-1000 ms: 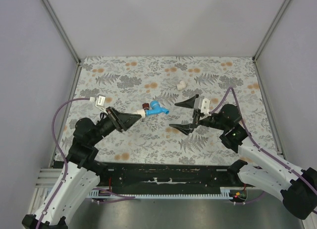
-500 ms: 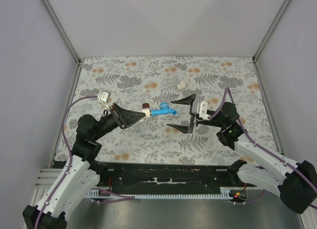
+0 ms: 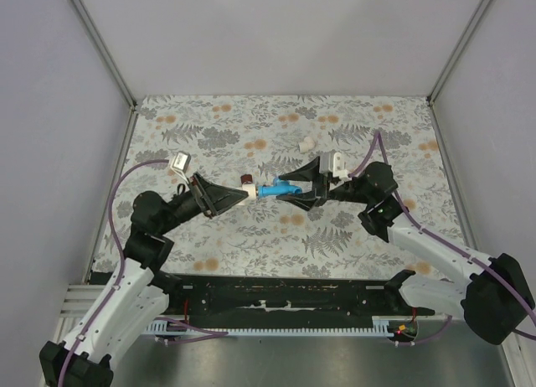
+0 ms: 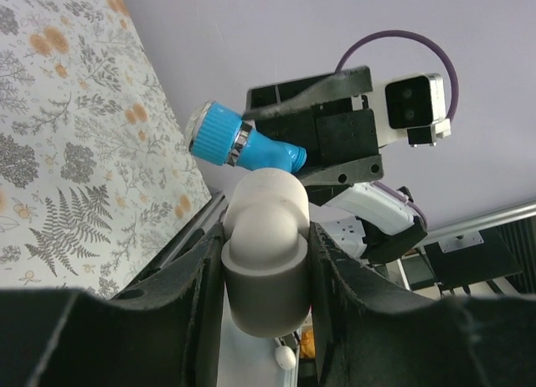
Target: Install the water faucets
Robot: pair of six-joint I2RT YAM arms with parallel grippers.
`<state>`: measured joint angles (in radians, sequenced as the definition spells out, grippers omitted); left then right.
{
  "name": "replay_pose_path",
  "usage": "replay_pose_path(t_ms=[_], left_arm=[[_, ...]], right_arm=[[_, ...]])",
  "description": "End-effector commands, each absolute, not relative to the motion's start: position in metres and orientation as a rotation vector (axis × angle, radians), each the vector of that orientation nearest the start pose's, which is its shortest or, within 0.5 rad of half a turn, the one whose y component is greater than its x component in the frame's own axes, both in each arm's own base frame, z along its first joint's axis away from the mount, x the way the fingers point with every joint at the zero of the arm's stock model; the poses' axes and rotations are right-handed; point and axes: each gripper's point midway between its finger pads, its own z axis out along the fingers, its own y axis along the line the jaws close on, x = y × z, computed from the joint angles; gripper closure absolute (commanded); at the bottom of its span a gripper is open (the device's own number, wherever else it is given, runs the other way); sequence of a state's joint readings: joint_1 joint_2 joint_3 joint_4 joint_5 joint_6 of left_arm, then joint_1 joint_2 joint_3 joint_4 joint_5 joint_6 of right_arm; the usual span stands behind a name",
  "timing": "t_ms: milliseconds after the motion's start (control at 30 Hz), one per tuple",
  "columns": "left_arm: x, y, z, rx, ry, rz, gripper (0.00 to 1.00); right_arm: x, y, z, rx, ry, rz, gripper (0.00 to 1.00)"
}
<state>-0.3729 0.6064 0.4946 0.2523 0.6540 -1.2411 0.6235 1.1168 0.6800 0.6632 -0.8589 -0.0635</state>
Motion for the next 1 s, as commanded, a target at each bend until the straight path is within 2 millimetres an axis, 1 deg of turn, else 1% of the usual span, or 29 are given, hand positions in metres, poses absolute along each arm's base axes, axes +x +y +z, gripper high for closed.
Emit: replay_pose_path(t_ms=[0,67,100,133,167,200,300,367,467,533,600,667,767,833,900,967], left_arm=[[0.163,-0.218,0.350,0.078,1.572,-1.739,0.98],[0.160,-0.219,0.354,0.152,1.546,-1.713,0.98],[0.157,-0.221,0.355,0.212,1.535,-1.693,0.98],[0.155,-0.221,0.356,0.280,1.512,-1.657,0.98],[0.152,-0.222,0.356,0.351,1.490,-1.619,0.98],[0.150,-0.222,0.356,0.445,1.448,-1.550,0.98],[0.142,-0.219,0.349,0.678,1.354,-1.362,0.98],[0.135,-0.215,0.348,0.822,1.276,-1.229,0.98],[0.125,-0.207,0.340,0.969,1.198,-1.067,0.98],[0.122,-0.202,0.333,1.020,1.175,-0.986,0.98],[0.121,-0.198,0.329,1.042,1.168,-0.934,0.98],[0.119,-0.198,0.322,1.050,1.177,-0.934,0.98],[0.120,-0.199,0.313,1.042,1.199,-0.960,0.98],[0.122,-0.200,0.307,1.012,1.227,-0.988,0.98],[0.129,-0.201,0.303,0.950,1.262,-1.005,0.98],[0.140,-0.198,0.301,0.861,1.323,-1.000,0.98]], right_arm=[[0.202,0.313,0.316,-1.073,1.056,1.158,0.54],[0.203,0.313,0.315,-1.031,1.117,1.195,0.68],[0.204,0.313,0.315,-1.008,1.155,1.219,0.81],[0.203,0.313,0.315,-0.994,1.186,1.243,0.90],[0.205,0.314,0.314,-0.961,1.233,1.270,0.92],[0.206,0.315,0.314,-0.921,1.290,1.309,0.93],[0.208,0.321,0.302,-0.822,1.516,1.444,0.94],[0.208,0.325,0.295,-0.758,1.643,1.541,0.93],[0.212,0.331,0.284,-0.661,1.723,1.664,0.91],[0.221,0.333,0.279,-0.562,1.762,1.744,0.90],[0.228,0.335,0.276,-0.513,1.777,1.823,0.90],[0.230,0.339,0.275,-0.515,1.777,1.873,0.88],[0.237,0.343,0.273,-0.506,1.785,1.874,0.84],[0.240,0.343,0.273,-0.501,1.784,1.860,0.79],[0.242,0.342,0.272,-0.508,1.792,1.833,0.69],[0.244,0.337,0.272,-0.533,1.783,1.786,0.57]])
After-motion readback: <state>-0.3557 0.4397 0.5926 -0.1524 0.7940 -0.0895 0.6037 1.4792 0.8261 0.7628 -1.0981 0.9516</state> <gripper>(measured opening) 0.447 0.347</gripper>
